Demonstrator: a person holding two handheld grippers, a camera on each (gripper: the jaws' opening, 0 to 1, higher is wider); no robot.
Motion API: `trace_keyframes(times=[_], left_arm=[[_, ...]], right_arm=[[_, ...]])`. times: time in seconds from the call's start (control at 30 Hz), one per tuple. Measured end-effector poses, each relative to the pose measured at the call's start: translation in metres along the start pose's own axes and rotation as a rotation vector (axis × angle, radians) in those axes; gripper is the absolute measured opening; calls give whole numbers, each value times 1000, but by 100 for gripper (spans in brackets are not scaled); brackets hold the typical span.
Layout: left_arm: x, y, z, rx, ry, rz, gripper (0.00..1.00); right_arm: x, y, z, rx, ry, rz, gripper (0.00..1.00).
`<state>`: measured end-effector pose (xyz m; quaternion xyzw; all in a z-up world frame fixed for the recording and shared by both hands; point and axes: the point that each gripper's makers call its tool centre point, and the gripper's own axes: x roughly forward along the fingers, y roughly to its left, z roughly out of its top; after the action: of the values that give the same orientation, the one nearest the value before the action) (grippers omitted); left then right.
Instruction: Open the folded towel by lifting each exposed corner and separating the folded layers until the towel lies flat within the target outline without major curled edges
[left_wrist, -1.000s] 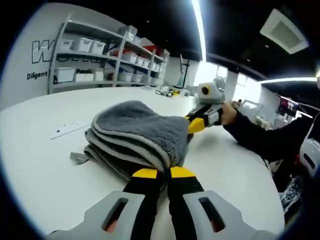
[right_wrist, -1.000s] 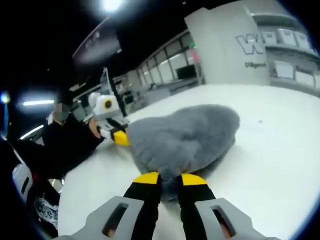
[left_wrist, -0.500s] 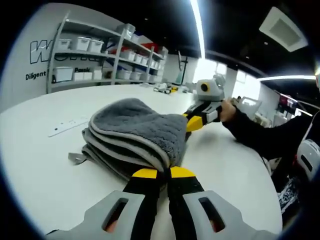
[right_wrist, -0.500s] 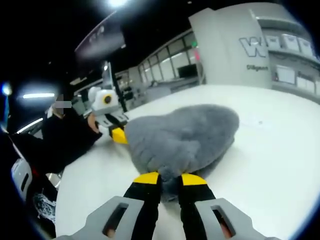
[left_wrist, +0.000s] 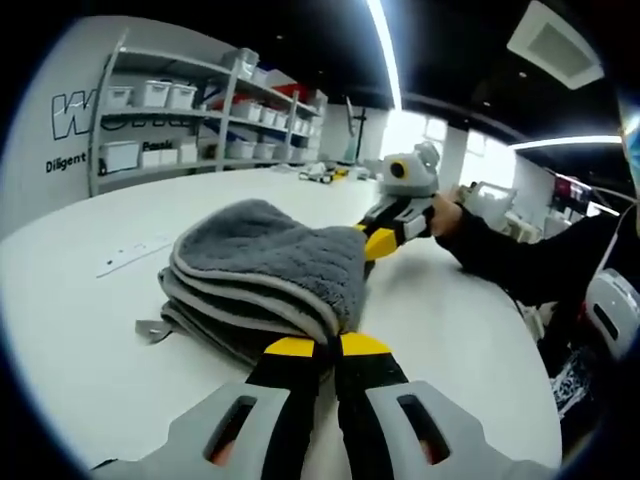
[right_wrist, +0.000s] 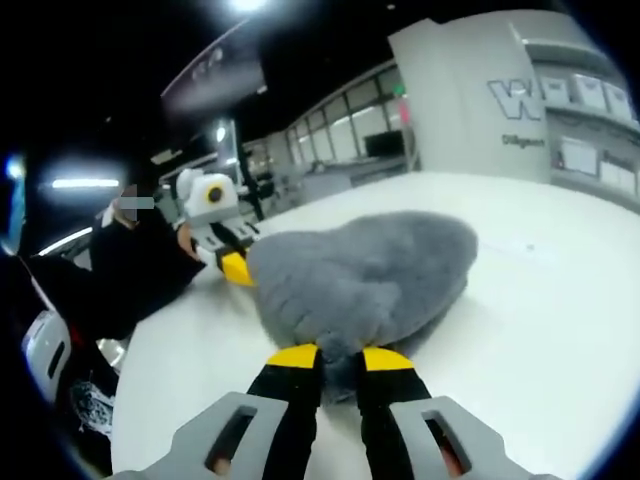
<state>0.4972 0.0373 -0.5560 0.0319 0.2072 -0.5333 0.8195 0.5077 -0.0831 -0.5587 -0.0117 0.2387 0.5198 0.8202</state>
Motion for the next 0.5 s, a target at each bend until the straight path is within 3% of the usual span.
trace_keyframes(times=[0.13, 0.5], left_arm=[[-3, -3, -3, 5, 1, -3, 3], [-7, -13, -9, 12, 9, -14, 4]], right_arm=[[0, 15, -6, -20, 7, 1, 10], [-3, 21, -12, -22, 28, 25, 10]])
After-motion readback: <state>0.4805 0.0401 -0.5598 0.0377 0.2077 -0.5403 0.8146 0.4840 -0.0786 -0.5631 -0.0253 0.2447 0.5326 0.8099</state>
